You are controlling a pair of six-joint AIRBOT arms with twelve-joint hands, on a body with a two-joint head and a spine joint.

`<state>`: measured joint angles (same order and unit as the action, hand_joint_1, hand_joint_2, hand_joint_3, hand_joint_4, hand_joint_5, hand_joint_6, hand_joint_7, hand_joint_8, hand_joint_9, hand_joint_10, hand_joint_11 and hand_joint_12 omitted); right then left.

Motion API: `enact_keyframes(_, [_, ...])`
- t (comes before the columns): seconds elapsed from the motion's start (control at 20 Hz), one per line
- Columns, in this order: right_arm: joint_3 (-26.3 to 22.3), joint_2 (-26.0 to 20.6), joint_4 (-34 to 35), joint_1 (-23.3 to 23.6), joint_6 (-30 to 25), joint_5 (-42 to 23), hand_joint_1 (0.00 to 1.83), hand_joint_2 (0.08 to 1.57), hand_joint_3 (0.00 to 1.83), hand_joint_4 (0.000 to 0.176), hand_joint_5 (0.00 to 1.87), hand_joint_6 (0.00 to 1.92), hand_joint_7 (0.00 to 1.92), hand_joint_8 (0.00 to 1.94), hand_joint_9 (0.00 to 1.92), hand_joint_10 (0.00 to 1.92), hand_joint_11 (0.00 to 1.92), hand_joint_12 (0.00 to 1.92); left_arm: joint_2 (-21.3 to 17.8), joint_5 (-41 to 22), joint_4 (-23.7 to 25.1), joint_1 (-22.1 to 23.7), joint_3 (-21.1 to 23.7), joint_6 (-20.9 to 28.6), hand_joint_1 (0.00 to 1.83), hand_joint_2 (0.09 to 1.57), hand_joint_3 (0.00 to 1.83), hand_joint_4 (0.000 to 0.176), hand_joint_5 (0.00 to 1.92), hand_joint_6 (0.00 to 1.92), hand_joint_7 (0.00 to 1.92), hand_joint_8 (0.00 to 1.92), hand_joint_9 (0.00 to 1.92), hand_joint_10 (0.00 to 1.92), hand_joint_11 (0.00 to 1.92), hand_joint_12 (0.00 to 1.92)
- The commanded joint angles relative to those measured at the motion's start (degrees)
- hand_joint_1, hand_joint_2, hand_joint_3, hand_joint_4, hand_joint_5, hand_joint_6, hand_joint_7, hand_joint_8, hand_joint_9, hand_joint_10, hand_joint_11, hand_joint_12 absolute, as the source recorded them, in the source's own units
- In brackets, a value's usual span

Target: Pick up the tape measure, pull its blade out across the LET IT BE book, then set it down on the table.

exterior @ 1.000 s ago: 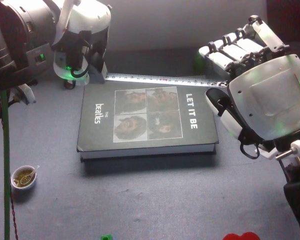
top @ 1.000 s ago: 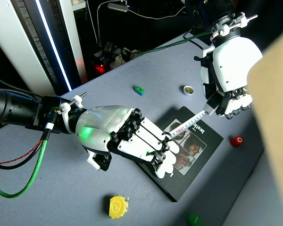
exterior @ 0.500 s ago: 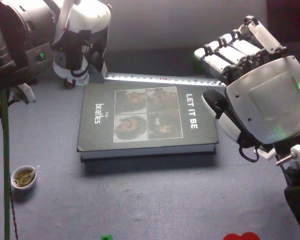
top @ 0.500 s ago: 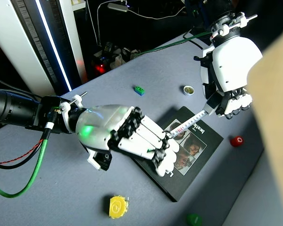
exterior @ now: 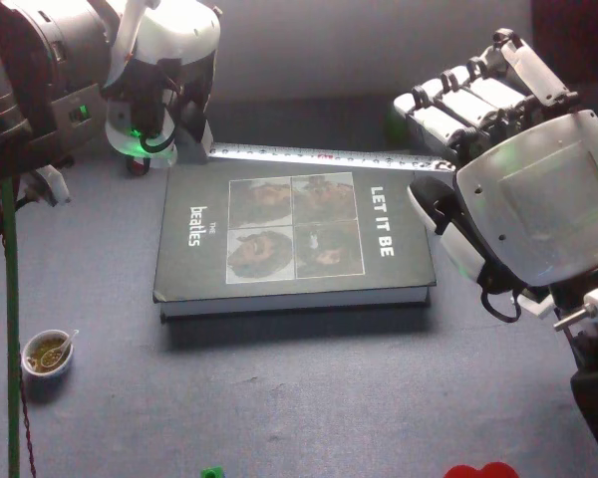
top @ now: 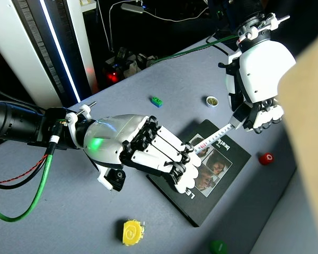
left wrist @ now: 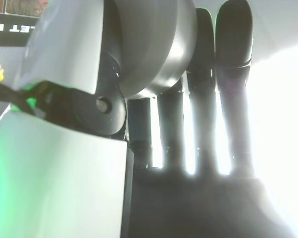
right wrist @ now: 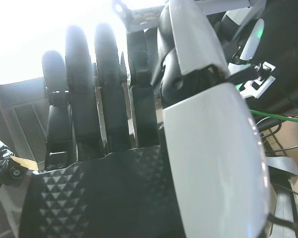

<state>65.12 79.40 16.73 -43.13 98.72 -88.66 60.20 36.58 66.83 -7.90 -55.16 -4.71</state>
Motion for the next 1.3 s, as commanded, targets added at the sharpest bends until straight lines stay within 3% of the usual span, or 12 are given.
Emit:
enact_keyframes(0.0, [-0.1, -0.4, -2.7, 0.1, 0.4, -6.6, 1.03, 1.08, 0.0, 0.0, 0.86, 0.02, 0.91, 0.02, 0.83, 0.03, 0.3, 1.18, -0.1, -1.2, 4.7, 1.1, 0.0, -0.7, 1.38, 1.09, 0.0, 0.0, 1.06, 0.61, 1.07, 0.92, 0.9, 1.26, 0.89, 1.03])
enact_keyframes(1.05, [-0.2, -0.9, -2.6, -0.4, 0.6, -6.2, 1.04, 1.08, 0.0, 0.0, 0.91, 0.03, 0.98, 0.02, 0.89, 0.05, 0.37, 1.21, -0.1, -1.2, 4.8, 1.2, -0.1, -0.7, 1.38, 1.09, 0.0, 0.0, 1.07, 0.61, 1.07, 0.92, 0.9, 1.25, 0.88, 1.03])
enact_keyframes(1.1, [-0.2, -0.9, -2.6, -0.4, 0.5, -6.1, 1.08, 1.13, 0.0, 0.0, 0.93, 0.84, 1.02, 0.02, 0.93, 0.05, 0.4, 1.21, -0.1, -1.2, 4.8, 1.2, -0.1, -0.7, 1.38, 1.09, 0.0, 0.0, 1.07, 0.61, 1.07, 0.91, 0.9, 1.25, 0.88, 1.03])
enact_keyframes(1.15, [-0.2, -0.9, -2.6, -0.4, 0.4, -6.1, 1.08, 1.15, 0.0, 0.0, 0.9, 1.06, 1.05, 0.02, 0.96, 0.06, 0.42, 1.22, -0.1, -1.1, 4.8, 1.2, -0.1, -0.7, 1.38, 1.08, 0.0, 0.0, 1.07, 0.61, 1.07, 0.91, 0.91, 1.25, 0.88, 1.03])
enact_keyframes(1.2, [-0.2, -0.9, -2.6, -0.4, 0.4, -6.1, 1.18, 1.12, 0.03, 0.009, 0.91, 1.09, 1.03, 0.71, 1.02, 0.09, 0.47, 1.22, -0.1, -1.1, 4.8, 1.3, -0.1, -0.7, 1.39, 1.08, 0.0, 0.0, 1.06, 0.61, 1.08, 0.89, 0.92, 1.24, 0.89, 1.02])
enact_keyframes(1.25, [-0.2, -0.9, -2.6, -0.3, 0.4, -6.1, 1.2, 1.12, 0.01, 0.022, 0.91, 1.11, 1.03, 0.85, 1.06, 0.11, 0.52, 1.24, -0.1, -1.1, 4.8, 1.3, -0.1, -0.7, 1.39, 1.08, 0.0, 0.0, 1.06, 0.61, 1.08, 0.89, 0.92, 1.24, 0.9, 1.02])
